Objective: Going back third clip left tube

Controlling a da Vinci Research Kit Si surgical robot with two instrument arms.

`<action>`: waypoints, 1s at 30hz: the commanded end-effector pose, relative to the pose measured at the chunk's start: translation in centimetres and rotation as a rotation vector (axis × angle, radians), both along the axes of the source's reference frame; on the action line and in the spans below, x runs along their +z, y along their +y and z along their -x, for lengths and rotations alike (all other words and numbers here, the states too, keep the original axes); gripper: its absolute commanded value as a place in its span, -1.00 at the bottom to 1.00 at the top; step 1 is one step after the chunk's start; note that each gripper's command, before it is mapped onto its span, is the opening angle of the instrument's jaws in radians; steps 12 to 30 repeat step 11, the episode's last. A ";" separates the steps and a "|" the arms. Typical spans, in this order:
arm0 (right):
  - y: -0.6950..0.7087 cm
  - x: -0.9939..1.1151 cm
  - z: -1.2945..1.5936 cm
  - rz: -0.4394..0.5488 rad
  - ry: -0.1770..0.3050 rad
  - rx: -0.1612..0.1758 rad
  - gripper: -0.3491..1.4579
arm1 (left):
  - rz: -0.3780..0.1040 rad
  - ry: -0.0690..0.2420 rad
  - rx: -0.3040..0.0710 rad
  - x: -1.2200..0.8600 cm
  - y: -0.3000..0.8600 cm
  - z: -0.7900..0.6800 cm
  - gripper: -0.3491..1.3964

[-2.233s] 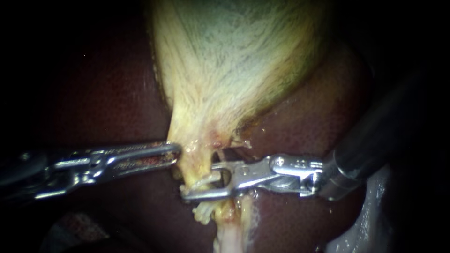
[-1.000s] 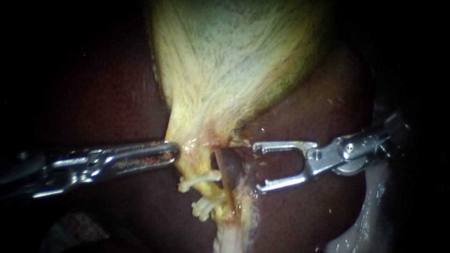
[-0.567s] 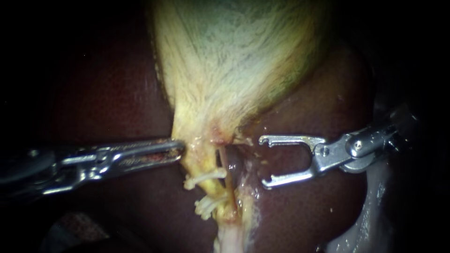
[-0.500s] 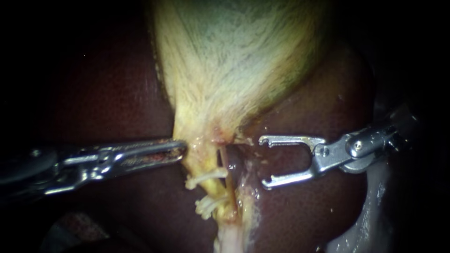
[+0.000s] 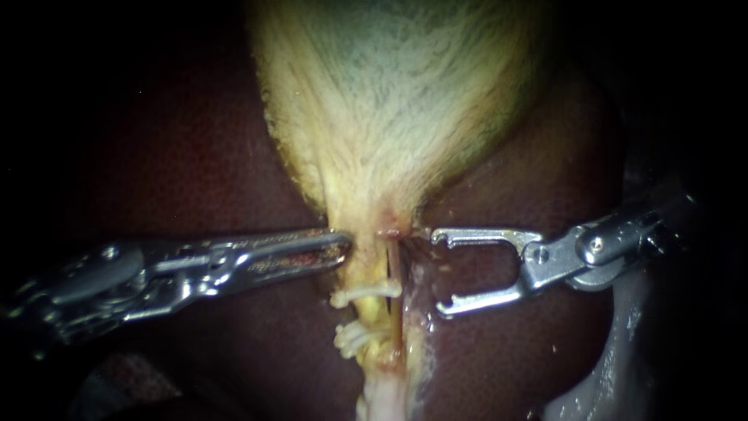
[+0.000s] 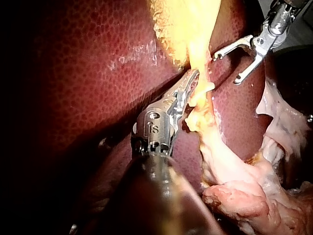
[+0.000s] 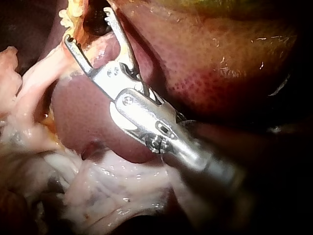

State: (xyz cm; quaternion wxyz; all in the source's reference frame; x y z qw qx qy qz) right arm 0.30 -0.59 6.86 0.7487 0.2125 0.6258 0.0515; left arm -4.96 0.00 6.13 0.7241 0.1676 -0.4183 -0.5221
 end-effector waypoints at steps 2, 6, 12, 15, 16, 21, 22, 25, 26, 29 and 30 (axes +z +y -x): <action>0.00 0.00 0.01 0.000 0.000 0.000 0.05 | 0.000 -0.001 0.001 0.00 0.00 0.00 -1.00; 0.00 0.00 0.02 0.000 0.000 -0.001 0.05 | 0.000 -0.001 0.001 0.00 0.00 0.00 -1.00; 0.00 0.00 0.03 0.000 0.001 -0.002 0.05 | 0.000 -0.001 0.001 0.00 0.00 0.01 -1.00; 0.00 0.00 0.03 0.000 0.001 -0.002 0.05 | 0.000 -0.001 0.001 0.00 0.00 0.01 -1.00; 0.00 0.00 0.03 0.000 0.001 -0.002 0.05 | 0.000 -0.001 0.001 0.00 0.00 0.01 -1.00; 0.00 0.00 0.03 0.000 0.001 -0.002 0.05 | 0.000 -0.001 0.001 0.00 0.00 0.01 -1.00; 0.00 0.00 0.03 0.000 0.001 -0.002 0.05 | 0.000 -0.001 0.001 0.00 0.00 0.01 -1.00; 0.00 0.00 0.03 0.000 0.001 -0.002 0.05 | 0.000 -0.001 0.001 0.00 0.00 0.01 -1.00; 0.00 0.00 0.03 0.000 0.001 -0.002 0.05 | 0.000 -0.001 0.001 0.00 0.00 0.01 -1.00; 0.00 0.00 0.03 0.000 0.001 -0.002 0.05 | 0.000 -0.001 0.001 0.00 0.00 0.01 -1.00; 0.00 0.00 0.03 0.000 0.001 -0.002 0.05 | 0.000 -0.001 0.001 0.00 0.00 0.01 -1.00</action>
